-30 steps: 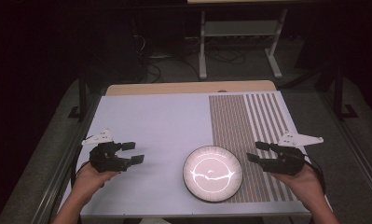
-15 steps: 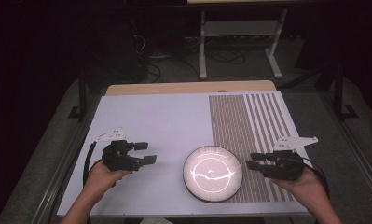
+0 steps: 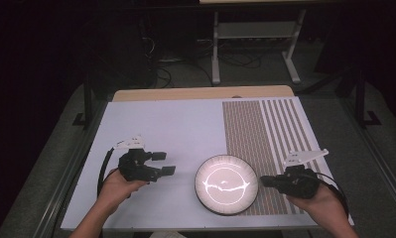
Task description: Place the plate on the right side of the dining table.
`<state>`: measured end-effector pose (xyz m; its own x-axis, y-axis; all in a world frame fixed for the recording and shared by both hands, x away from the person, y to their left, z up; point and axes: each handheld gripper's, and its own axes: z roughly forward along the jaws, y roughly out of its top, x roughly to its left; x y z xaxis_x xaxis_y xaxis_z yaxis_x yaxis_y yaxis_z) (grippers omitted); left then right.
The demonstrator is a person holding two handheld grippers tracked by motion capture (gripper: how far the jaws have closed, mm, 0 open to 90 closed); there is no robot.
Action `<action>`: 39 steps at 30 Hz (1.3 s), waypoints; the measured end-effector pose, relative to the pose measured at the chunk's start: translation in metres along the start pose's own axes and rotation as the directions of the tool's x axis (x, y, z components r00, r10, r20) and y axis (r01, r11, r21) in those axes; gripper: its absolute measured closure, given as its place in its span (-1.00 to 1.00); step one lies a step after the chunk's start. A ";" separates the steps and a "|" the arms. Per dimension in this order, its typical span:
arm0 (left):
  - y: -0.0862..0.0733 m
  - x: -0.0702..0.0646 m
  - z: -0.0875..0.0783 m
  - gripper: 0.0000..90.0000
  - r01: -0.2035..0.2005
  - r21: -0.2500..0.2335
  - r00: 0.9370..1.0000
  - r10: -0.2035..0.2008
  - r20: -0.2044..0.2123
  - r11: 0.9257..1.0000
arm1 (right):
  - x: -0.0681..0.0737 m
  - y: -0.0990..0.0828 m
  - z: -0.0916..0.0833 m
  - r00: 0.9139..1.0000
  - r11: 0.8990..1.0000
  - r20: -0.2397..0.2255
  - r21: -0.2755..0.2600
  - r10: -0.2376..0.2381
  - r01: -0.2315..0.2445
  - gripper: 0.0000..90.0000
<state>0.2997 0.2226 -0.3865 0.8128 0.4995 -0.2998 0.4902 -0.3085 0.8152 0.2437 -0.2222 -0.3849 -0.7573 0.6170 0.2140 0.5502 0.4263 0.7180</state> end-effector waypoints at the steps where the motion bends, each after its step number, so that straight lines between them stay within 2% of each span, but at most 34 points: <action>1: 0.000 0.000 0.001 -0.42 0.002 0.000 1.000 -0.002 0.000 1.000 | 0.001 0.000 0.001 1.000 1.000 -0.002 0.004 0.003 -0.003 0.99; 3: 0.001 0.000 0.003 -0.42 0.006 -0.001 1.000 -0.006 0.002 1.000 | 0.003 -0.001 0.003 1.000 1.000 -0.009 0.027 0.012 -0.011 0.99; 6: 0.002 -0.001 0.005 -0.41 0.009 0.004 1.000 -0.009 -0.004 1.000 | 0.006 -0.003 0.007 1.000 0.999 -0.016 0.047 -0.001 0.002 0.99; 8: 0.003 -0.002 0.006 -0.37 -0.002 0.002 1.000 0.002 -0.013 1.000 | 0.007 -0.004 0.008 1.000 0.998 -0.020 0.058 -0.002 0.003 0.99; 19: 0.004 -0.004 0.011 -0.38 0.002 0.008 1.000 -0.002 0.000 1.000 | 0.012 -0.008 0.021 1.000 0.992 -0.030 0.126 -0.003 0.007 0.99; 22: 0.004 -0.004 0.011 -0.39 0.009 0.006 1.000 -0.009 0.003 1.000 | 0.012 -0.008 0.022 0.999 0.991 -0.032 0.132 -0.003 0.008 0.99; 29: 0.005 -0.003 0.011 -0.36 0.052 0.014 0.999 -0.053 0.015 0.999 | 0.013 -0.007 0.023 0.999 0.989 -0.029 0.147 -0.013 0.018 0.99; 35: 0.006 -0.006 0.013 -0.35 0.032 0.028 0.999 -0.032 0.003 0.999 | 0.014 -0.003 0.027 1.000 0.987 -0.021 0.159 -0.008 0.011 0.99; 39: 0.006 -0.008 0.015 -0.33 0.041 0.024 0.999 -0.040 -0.007 0.999 | 0.014 -0.003 0.027 1.000 0.988 -0.016 0.157 -0.011 0.013 0.99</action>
<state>0.3007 0.2047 -0.3869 0.7901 0.5172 -0.3289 0.5302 -0.3076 0.7901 0.2413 -0.1967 -0.4021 -0.7688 0.6015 0.2171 0.5886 0.5329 0.6079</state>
